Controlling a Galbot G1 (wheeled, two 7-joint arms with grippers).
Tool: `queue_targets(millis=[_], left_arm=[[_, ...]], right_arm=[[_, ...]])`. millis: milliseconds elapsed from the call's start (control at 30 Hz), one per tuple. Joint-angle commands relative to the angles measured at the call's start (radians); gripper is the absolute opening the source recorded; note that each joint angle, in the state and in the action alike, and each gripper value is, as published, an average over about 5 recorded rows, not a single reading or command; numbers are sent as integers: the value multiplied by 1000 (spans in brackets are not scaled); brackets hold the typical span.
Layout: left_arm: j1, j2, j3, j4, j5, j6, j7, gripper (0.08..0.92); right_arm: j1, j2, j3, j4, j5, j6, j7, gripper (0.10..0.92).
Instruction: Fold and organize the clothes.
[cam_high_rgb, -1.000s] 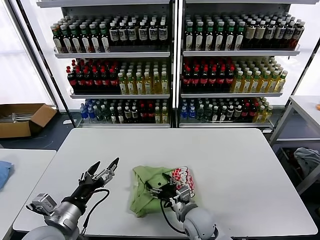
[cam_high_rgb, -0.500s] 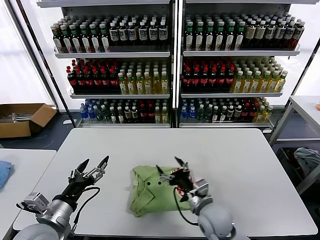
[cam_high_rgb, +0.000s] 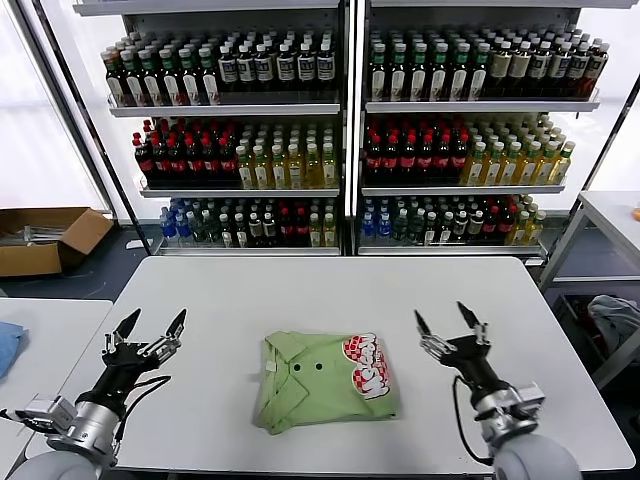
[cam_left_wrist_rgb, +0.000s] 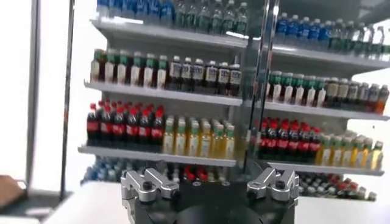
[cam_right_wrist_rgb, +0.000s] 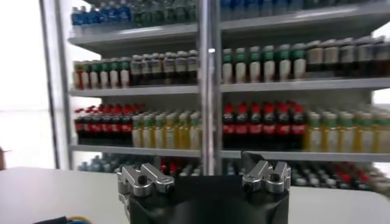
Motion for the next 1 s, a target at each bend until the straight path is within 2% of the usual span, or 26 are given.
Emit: queue_targets(millis=[33,167,700,1000], left_arm=[[37,-37,-117,45,227,-157,137,823],[56,-69,-149,39,226,-173,156,823],[75,-190,-184,41,259,-234,245,823],[72,-195,-200,39,241,-238,268,823]], right_arm=[[-291,53,230,61,-34,186,-47,823],[-318,75,217,63,-55,222,-41,823],[-344,121,190,102,-57,195,-26,823],[-356,153,245,102,-41,199,-36,823]])
